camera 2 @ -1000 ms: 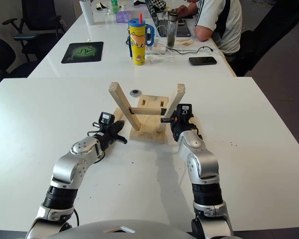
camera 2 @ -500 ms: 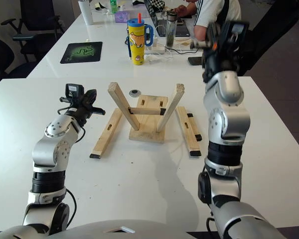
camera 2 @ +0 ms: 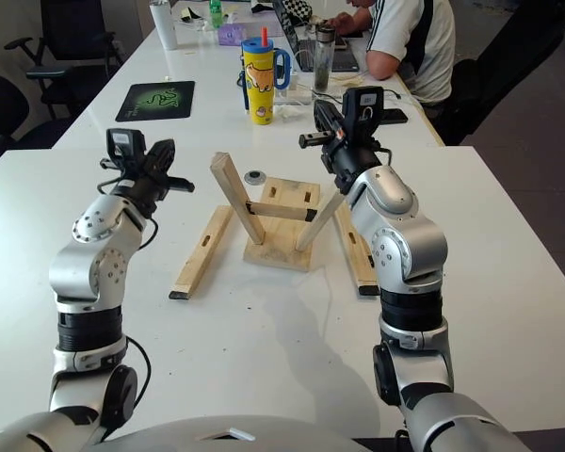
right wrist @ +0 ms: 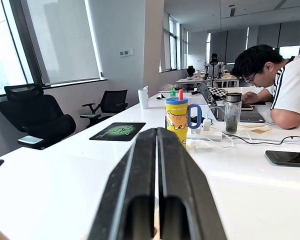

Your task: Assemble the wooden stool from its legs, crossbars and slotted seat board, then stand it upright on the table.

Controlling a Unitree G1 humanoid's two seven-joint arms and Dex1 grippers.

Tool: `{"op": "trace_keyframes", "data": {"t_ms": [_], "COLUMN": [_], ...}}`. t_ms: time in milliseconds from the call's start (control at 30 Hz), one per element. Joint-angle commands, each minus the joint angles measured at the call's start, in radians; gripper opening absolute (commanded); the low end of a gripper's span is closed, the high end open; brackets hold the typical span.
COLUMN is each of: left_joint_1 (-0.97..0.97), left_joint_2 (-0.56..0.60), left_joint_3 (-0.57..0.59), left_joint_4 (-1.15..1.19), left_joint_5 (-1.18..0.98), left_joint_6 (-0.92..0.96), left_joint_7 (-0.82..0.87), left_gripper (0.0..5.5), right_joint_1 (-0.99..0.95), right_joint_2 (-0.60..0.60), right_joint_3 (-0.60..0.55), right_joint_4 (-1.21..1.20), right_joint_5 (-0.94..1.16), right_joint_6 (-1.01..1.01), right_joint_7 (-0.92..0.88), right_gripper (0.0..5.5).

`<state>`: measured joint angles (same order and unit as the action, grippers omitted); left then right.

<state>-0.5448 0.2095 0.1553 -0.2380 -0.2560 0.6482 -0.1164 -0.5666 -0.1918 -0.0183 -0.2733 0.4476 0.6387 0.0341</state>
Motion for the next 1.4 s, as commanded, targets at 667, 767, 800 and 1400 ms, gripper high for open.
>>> {"op": "trace_keyframes", "data": {"t_ms": [667,767,800,1400], "left_joint_1": [0.037,-0.006,-0.03,-0.06], "left_joint_2": [-0.001,-0.013,-0.013,0.017], "left_joint_3": [-0.263,-0.209,-0.191,0.053], "left_joint_4": [0.181,0.153,0.139,-0.011], "left_joint_5": [-0.011,-0.013,-0.012,-0.067], "left_joint_6": [0.099,0.029,0.002,-0.061], "left_joint_7": [-0.057,-0.043,-0.038,0.03], "left_gripper": [0.0,0.0,0.0,0.0], "right_joint_1": [0.009,0.015,0.016,-0.194], "right_joint_2": [0.078,0.075,0.077,-0.118], "right_joint_3": [0.002,-0.006,-0.01,-0.21], "right_joint_4": [0.152,0.152,0.152,0.393], "right_joint_5": [-0.066,-0.068,-0.068,0.03], "right_joint_6": [-0.051,-0.052,-0.054,-0.168], "right_joint_7": [0.061,0.063,0.063,0.056], "right_gripper": [0.01,0.01,0.01,0.01]}}
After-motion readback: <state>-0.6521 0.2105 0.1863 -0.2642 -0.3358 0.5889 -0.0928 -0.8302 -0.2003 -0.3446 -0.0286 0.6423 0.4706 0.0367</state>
